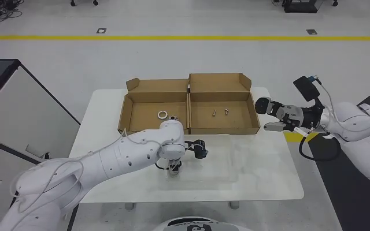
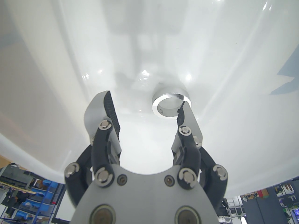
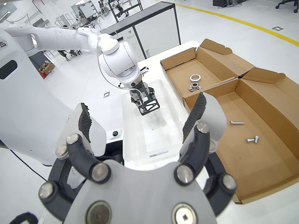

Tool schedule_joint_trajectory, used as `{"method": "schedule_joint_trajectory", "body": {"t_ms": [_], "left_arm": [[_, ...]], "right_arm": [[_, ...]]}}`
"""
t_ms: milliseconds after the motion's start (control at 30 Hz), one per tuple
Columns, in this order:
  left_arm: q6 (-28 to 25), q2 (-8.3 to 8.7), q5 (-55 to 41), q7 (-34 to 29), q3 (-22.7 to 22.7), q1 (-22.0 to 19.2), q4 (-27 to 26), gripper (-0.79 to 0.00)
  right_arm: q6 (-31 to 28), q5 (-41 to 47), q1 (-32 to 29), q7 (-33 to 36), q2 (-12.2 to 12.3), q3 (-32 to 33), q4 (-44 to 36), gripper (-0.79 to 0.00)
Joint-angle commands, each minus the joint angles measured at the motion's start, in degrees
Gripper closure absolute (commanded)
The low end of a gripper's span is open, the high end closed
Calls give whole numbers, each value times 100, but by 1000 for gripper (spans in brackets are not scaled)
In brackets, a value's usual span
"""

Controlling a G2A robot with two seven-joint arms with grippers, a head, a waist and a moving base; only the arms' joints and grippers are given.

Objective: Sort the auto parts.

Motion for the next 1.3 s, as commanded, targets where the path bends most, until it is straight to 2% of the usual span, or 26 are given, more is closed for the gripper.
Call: {"method": "schedule_joint_trajectory", "body": {"t_ms": [0,100,267,567,667,900,1267], "left_arm": [[8,-7,5,-8,0,4,25,-542],[21,-16,20,-21,0,3,52,-505],[31,-20,51,-31,0,-9,79,-526],[18,-10,84,-18,0,22,173,-505],[-4,-28,77,4,0,43,251,-523],[-75,-117,115,75,0,95,344,-508],[-394,-306,-135,395,0,52,515,-391]], "right_arm": [[0,0,0,0,0,0,0,-785],[0,0,0,0,0,0,0,-785],[0,0,0,0,0,0,0,-785],[0,0,0,0,0,0,0,-785],[0,0,0,0,0,0,0,-785],[0,0,0,0,0,0,0,-785],[0,0,0,0,0,0,0,-785]]}}
